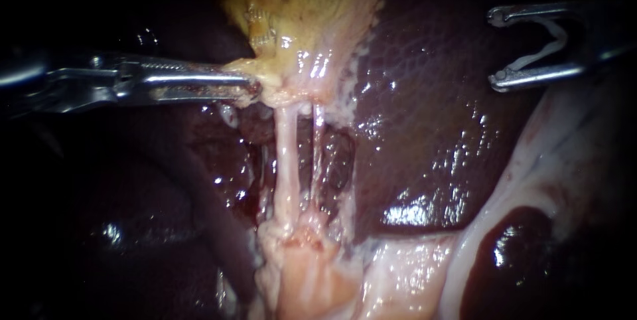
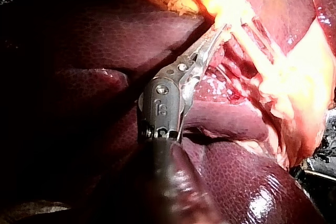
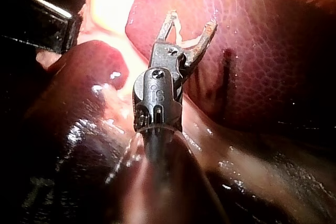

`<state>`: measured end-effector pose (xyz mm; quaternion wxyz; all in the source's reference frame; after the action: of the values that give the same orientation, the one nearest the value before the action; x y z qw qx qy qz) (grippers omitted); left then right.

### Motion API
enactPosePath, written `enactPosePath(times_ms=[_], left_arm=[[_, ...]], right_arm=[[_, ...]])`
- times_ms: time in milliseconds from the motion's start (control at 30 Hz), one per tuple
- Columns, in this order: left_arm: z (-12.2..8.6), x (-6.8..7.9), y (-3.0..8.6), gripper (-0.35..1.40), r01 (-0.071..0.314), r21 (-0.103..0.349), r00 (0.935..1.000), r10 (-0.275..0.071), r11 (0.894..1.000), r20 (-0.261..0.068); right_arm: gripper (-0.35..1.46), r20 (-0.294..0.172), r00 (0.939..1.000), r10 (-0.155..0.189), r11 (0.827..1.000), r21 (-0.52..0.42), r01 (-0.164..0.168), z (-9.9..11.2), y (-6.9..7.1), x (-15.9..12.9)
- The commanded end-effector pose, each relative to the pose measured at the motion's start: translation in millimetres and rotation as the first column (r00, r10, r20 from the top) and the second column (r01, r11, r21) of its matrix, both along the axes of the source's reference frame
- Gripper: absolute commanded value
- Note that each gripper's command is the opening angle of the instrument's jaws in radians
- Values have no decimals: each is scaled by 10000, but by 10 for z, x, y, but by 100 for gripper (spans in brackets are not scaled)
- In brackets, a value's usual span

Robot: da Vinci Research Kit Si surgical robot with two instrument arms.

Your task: Clipping first clip left tube

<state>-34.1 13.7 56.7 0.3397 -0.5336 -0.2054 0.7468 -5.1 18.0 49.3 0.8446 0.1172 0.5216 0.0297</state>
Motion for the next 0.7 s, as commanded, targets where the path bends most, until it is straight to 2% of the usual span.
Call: enactPosePath(times_ms=[33, 300, 700], left_arm=[[0, 0, 0, -35, 11, -6, 10000, -11, 10000, -11], [-10, 10, 5, -35, 45, 29, 10000, -45, 10000, -44], [-64, 51, 32, -35, 843, 27, 9957, -843, 9964, 385]], right_arm=[[45, 1, 10000, 1, 10000, -1, -1, 0, 0, 0], [45, 1, 10000, 1, 10000, 4, -1, -1, 1, 0], [45, 1, 10000, 3, 10000, 10, -3, -1, 1, 0]])
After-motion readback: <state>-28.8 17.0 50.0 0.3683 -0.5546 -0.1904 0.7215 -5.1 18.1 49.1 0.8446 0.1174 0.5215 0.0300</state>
